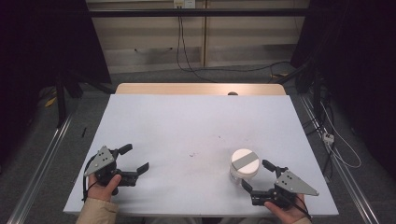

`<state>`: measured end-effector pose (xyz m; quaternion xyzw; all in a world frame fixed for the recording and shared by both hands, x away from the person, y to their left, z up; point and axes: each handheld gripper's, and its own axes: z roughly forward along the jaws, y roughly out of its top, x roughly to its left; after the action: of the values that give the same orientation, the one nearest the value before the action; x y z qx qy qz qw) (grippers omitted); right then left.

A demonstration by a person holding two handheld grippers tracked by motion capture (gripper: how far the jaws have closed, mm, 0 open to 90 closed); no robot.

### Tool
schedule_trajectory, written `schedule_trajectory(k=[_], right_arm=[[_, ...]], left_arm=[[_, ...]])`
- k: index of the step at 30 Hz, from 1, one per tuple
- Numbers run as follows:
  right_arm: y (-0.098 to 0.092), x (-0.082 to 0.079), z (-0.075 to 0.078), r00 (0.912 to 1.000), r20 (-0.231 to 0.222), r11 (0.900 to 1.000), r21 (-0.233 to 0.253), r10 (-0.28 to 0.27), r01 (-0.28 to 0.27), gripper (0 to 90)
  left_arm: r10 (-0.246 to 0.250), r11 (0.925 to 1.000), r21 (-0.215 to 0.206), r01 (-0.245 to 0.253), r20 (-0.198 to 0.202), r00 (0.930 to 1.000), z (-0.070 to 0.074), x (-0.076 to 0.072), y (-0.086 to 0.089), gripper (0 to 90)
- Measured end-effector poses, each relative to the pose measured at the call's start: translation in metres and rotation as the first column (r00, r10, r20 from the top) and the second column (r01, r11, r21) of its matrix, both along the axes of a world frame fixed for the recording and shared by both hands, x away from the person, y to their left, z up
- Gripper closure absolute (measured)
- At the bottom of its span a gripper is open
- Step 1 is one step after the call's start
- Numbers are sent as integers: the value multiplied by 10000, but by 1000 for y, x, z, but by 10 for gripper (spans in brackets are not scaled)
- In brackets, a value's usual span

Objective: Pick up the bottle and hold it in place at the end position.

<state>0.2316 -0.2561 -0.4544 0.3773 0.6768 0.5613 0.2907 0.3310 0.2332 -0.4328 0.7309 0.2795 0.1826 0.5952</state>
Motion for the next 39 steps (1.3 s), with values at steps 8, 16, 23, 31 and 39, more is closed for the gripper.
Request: schedule_trajectory(k=[8, 16, 23, 31, 39], right_arm=[[3, 3, 0, 9999, -101, 10000, -12, 57, -57, 12], [4, 6, -2, 9995, -310, 9999, -71, 114, -116, 9], [10, 12, -2, 9986, -526, 9999, -113, 110, -116, 12], [23, 19, -3, 9965, -832, 9995, -313, 34, -60, 36], [29, 26, -3, 9948, -1013, 9989, -427, 131, -176, 95]], left_arm=[[-41, 10000, 38, 41, -99, 9999, -2, 1, -1, 30], [-77, 9999, 138, 79, -169, 9998, -3, 3, -2, 29], [-76, 9996, 262, 80, -140, 9999, -3, 2, -3, 30], [14, 9995, 327, -7, -209, 9998, -3, 2, -2, 31], [35, 9993, 376, -26, -236, 9997, -4, 2, -1, 32]])
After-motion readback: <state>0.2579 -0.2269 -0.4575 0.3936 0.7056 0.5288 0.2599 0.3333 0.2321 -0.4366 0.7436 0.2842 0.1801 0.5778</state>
